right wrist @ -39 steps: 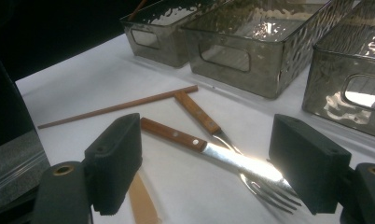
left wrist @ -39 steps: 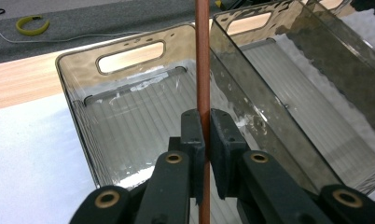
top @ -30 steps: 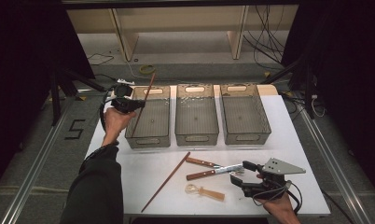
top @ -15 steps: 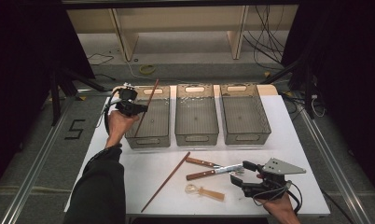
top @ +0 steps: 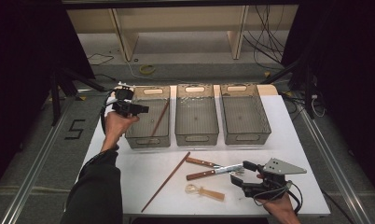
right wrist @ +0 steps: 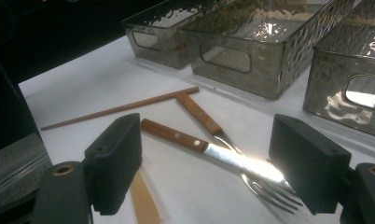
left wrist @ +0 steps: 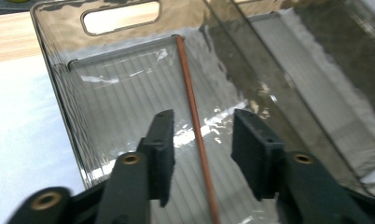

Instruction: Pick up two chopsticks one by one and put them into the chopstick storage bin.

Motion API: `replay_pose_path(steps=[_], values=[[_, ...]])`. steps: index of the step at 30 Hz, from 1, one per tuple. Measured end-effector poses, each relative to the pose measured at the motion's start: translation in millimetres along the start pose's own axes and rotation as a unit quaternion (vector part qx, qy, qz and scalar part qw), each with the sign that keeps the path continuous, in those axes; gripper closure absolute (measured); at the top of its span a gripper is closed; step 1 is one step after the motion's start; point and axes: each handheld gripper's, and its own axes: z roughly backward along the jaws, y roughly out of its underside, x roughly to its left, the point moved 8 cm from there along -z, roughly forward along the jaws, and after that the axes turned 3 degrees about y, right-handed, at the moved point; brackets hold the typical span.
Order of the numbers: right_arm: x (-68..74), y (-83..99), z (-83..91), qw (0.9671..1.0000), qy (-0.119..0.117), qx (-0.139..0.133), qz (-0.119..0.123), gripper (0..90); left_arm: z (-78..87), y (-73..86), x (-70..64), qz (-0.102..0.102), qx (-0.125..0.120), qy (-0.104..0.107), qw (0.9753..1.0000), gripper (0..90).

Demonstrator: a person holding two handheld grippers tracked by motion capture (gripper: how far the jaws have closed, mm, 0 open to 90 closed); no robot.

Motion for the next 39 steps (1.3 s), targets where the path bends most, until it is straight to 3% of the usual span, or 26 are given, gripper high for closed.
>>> replay_pose_path(steps=[1,4,7,15,17,25,28,39], values=[[0.0,-0.1,0.1,1.0,0.0,-0.001,-0.001,26.4,5.7,1.3,-5.2,0.005,0.0,0.009,0.9999,48.4],[0.0,-0.1,0.1,1.0,0.0,-0.001,-0.001,26.4,11.4,4.1,-12.4,0.004,0.001,0.016,0.9999,41.3],[0.0,-0.1,0.0,1.0,0.0,0.0,-0.001,26.4,22.2,14.4,-29.6,-0.01,0.013,0.031,0.9994,34.9],[0.1,-0.2,0.2,1.0,0.0,-0.001,-0.001,26.4,42.4,40.0,-59.8,-0.041,0.015,0.049,0.9978,25.7],[0.4,-0.2,0.3,1.0,0.0,-0.001,0.0,26.4,46.4,58.0,-72.5,-0.055,0.03,0.054,0.9966,24.3],[1.1,-0.1,-0.9,1.0,-0.001,0.001,0.0,26.4,45.6,89.4,-94.5,-0.083,0.059,0.05,0.9935,20.7],[1.3,-0.2,-0.1,1.0,-0.001,0.0,0.001,26.4,41.6,106.4,-106.5,-0.097,0.078,0.052,0.9908,20.5],[1.5,-0.4,0.4,1.0,-0.001,0.0,0.002,26.4,31.7,133.8,-116.2,-0.107,0.119,0.051,0.9858,21.8]])
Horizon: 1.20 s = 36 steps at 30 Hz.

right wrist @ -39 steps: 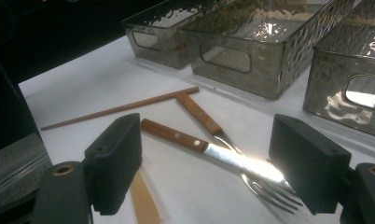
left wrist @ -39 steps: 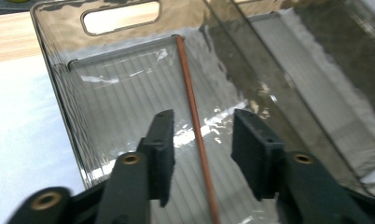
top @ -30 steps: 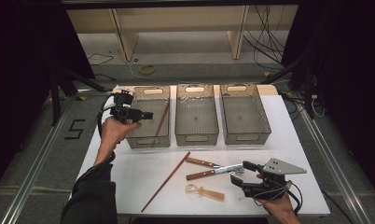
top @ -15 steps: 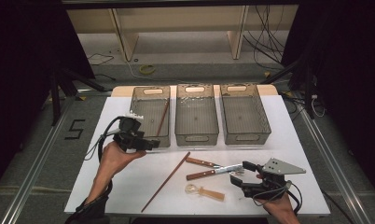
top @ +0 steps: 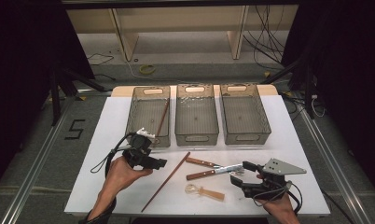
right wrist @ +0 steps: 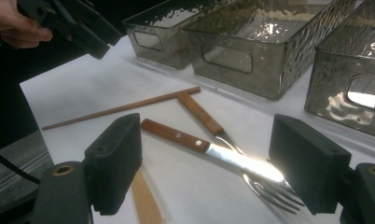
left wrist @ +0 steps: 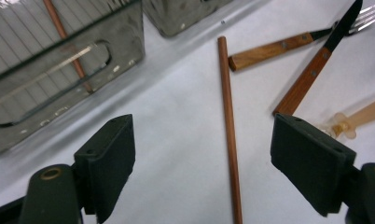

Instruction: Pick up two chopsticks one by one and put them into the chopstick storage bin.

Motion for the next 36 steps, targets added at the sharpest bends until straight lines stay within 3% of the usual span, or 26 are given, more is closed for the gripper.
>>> replay_pose_path(steps=[11,20,36], values=[[0.7,0.0,0.4,1.0,0.0,0.0,0.002,26.4,-17.4,13.8,-9.9,-0.01,0.053,0.0,0.9985,29.2],[1.3,0.0,0.9,1.0,-0.001,0.0,0.002,26.5,-33.6,24.1,-17.4,-0.027,0.09,0.008,0.9955,40.3],[1.8,0.0,1.1,1.0,-0.001,0.0,0.003,26.5,-48.9,32.7,-21.6,-0.044,0.122,0.008,0.9916,56.3]])
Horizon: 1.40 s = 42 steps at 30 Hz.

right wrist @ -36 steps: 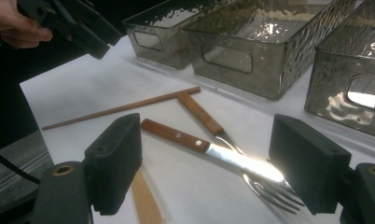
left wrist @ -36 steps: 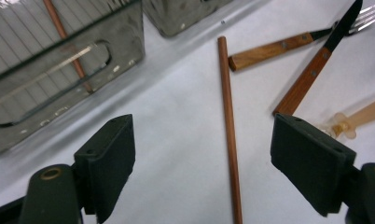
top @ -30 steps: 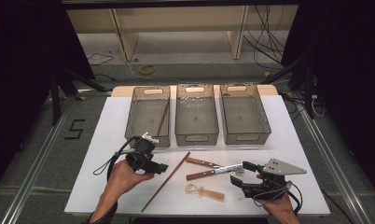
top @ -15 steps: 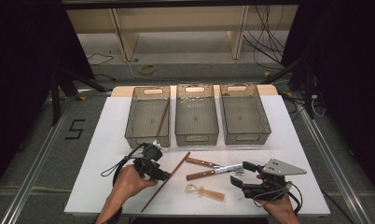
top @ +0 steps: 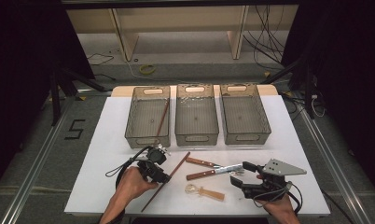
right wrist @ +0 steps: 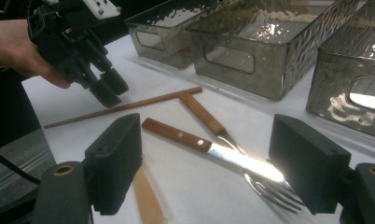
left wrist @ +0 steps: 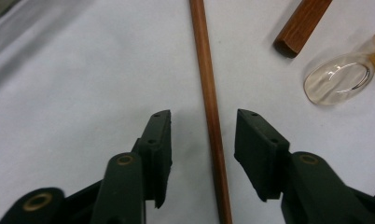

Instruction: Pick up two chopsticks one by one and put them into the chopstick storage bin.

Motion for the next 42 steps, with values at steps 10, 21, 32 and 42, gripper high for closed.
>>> replay_pose_path(steps=[10,21,32,42], values=[[0.3,0.0,0.0,1.0,0.0,0.001,0.001,26.7,-7.4,1.4,0.2,-0.014,0.01,-0.018,0.9997,69.4],[-0.1,0.2,-0.4,1.0,0.001,0.001,0.002,26.9,-8.3,1.2,1.1,-0.033,0.016,-0.037,0.9986,79.7],[-0.2,0.3,-0.3,1.0,0.001,0.002,0.0,27.1,-8.8,0.3,-0.2,-0.036,0.017,-0.042,0.9983,83.6],[-0.2,0.0,0.2,1.0,-0.001,0.001,-0.001,27.1,-0.3,-1.3,3.5,-0.034,0.004,-0.038,0.9987,83.9]])
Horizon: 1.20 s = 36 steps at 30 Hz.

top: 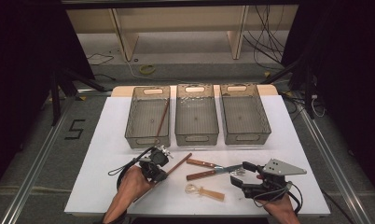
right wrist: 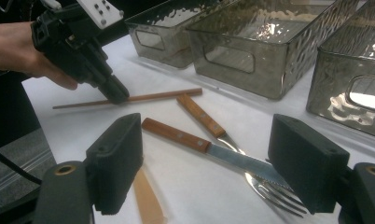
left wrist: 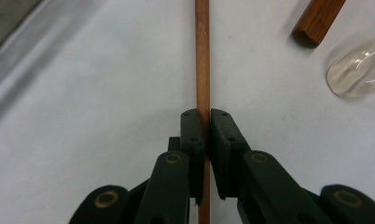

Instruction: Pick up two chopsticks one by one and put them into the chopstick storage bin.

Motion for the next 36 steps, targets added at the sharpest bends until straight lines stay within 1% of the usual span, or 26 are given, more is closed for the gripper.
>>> replay_pose_path(steps=[1,3,5,6,8,9,10,11,13,16,18,20,23,25,30,32,34,35,36], values=[[0.1,-0.1,0.1,1.0,0.0,0.0,-0.001,27.1,0.0,0.0,0.0,0.0,0.0,0.0,1.0,83.9],[0.0,0.0,0.0,1.0,0.0,0.0,0.0,27.1,3.8,-1.2,2.1,0.003,-0.009,0.0,1.0,83.9],[0.1,0.0,0.0,1.0,0.0,0.0,0.0,27.1,7.7,-1.3,3.7,0.005,-0.013,0.002,0.9999,83.9],[0.1,-0.1,0.0,1.0,0.0,0.0,0.0,27.1,9.8,-2.3,3.6,0.008,-0.022,0.005,0.9997,83.8],[0.0,0.0,-0.1,1.0,0.0,0.0,0.0,27.1,15.6,-3.6,3.6,0.008,-0.029,0.008,0.9995,83.9],[-0.1,0.1,-0.1,1.0,0.0,0.0,0.0,27.1,22.8,-5.5,3.9,0.007,-0.035,0.011,0.9993,83.8],[-0.2,0.1,-0.1,1.0,0.001,0.0,0.0,27.2,22.8,-5.5,3.9,0.007,-0.035,0.011,0.9993,83.9],[-0.2,0.1,-0.1,1.0,0.001,0.0,0.0,27.2,26.3,-7.2,3.7,0.008,-0.044,0.013,0.9989,83.9],[-0.4,0.2,-0.4,1.0,0.001,0.001,0.0,27.1,34.9,-9.6,2.6,0.005,-0.054,0.022,0.9983,83.8],[-0.2,0.3,-0.8,1.0,0.001,0.001,-0.002,27.1,45.9,-15.0,3.4,0.004,-0.073,0.019,0.9971,83.8],[-0.2,0.4,-0.9,1.0,0.001,0.0,-0.002,27.1,52.4,-18.9,5.3,0.005,-0.088,0.019,0.996,83.8],[-0.2,0.4,-1.0,1.0,0.001,0.001,-0.001,27.1,57.4,-22.6,7.5,0.011,-0.098,0.02,0.9949,83.9],[0.1,0.4,-1.6,1.0,0.0,0.001,0.0,27.1,65.6,-27.6,13.5,0.013,-0.113,0.021,0.9933,83.9],[0.4,0.5,-2.0,1.0,-0.001,0.002,-0.002,27.1,70.8,-31.7,18.6,0.02,-0.124,0.022,0.9918,83.8],[0.4,0.7,-2.6,1.0,-0.001,0.002,-0.002,27.1,81.3,-44.6,35.0,0.04,-0.154,0.019,0.9871,83.8],[0.3,0.7,-2.6,1.0,-0.001,0.002,-0.002,27.1,84.9,-48.8,40.9,0.045,-0.159,0.019,0.9861,83.8],[-0.3,0.6,-2.4,1.0,-0.002,0.002,-0.002,27.1,88.3,-53.2,47.5,0.053,-0.167,0.014,0.9843,83.9],[-0.3,0.6,-2.4,1.0,-0.002,0.002,-0.002,27.1,90.2,-54.8,51.3,0.055,-0.169,0.013,0.9841,83.9],[-0.3,0.4,-2.3,1.0,-0.002,0.001,-0.002,27.1,92.3,-56.8,55.3,0.058,-0.175,0.011,0.9828,83.9]])
